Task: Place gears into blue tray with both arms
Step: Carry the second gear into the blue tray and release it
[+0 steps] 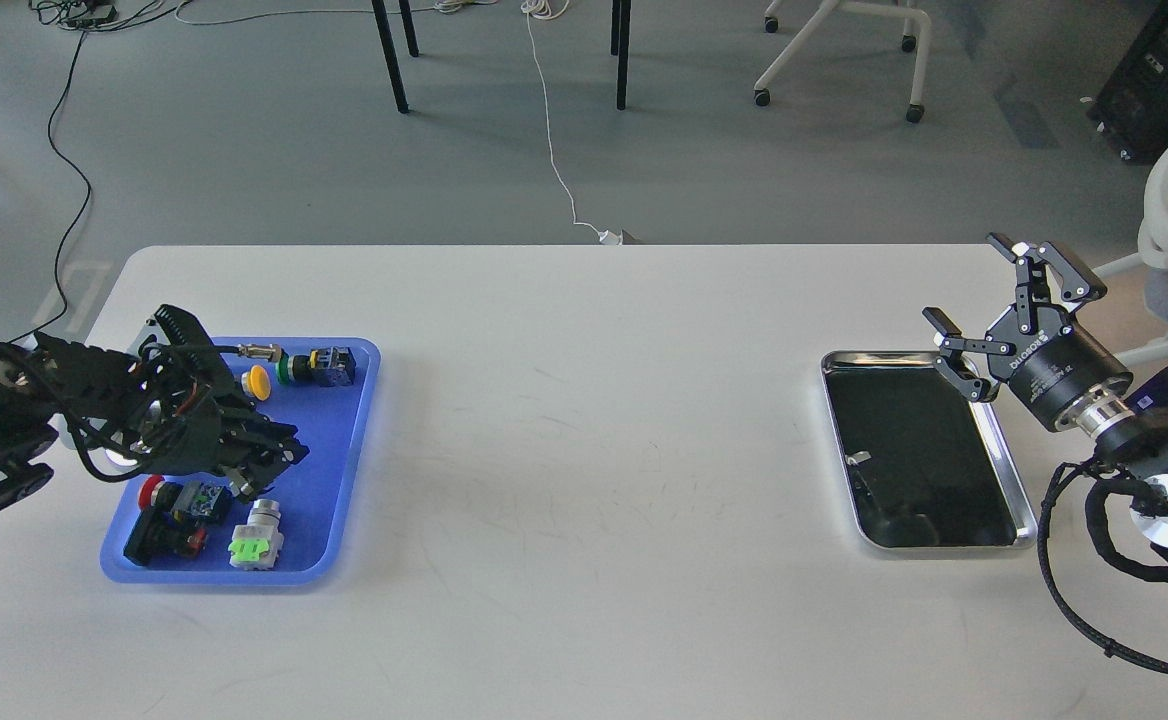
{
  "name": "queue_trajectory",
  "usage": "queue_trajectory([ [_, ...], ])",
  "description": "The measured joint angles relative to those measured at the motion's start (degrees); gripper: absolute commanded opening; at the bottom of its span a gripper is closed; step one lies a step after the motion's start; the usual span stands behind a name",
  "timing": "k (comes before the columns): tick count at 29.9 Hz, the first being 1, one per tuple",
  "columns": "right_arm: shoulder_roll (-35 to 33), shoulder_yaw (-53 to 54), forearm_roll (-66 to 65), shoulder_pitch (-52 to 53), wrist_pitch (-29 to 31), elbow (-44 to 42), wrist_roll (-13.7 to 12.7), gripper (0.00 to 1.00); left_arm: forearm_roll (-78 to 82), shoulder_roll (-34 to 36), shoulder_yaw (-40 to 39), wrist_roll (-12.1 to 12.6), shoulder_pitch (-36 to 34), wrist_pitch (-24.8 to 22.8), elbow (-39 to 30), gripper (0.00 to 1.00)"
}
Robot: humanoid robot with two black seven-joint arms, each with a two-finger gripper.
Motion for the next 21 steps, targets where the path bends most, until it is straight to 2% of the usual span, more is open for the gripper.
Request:
queue_trajectory([
  [6,0.0,0.0,0.0,0.0,0.0,0.0,0.0,0.96,0.0,-0.5,0.0,0.0,1.4,-0.1,1.1,0.27],
  [7,0.0,0.0,0.0,0.0,0.0,-0.1,0.0,0.96,0.0,-0.5,0.0,0.0,1.5,-0.1,1.3,0.36],
  [9,0.0,0.0,0.0,0.0,0.0,-0.1,0.0,0.96,0.0,-0.6,-0.2,0.0,1.6,-0.1,1.4,0.59],
  [10,0.0,0.0,0.0,0.0,0.0,-0.1,0.0,0.96,0.0,-0.6,-0.6,0.0,1.6,-0.1,1.5,0.64],
  [21,0.0,0.0,0.0,0.0,0.0,0.0,0.0,0.97,0.0,-0.7,-2.0,0.0,1.7,0.0,1.6,0.74],
])
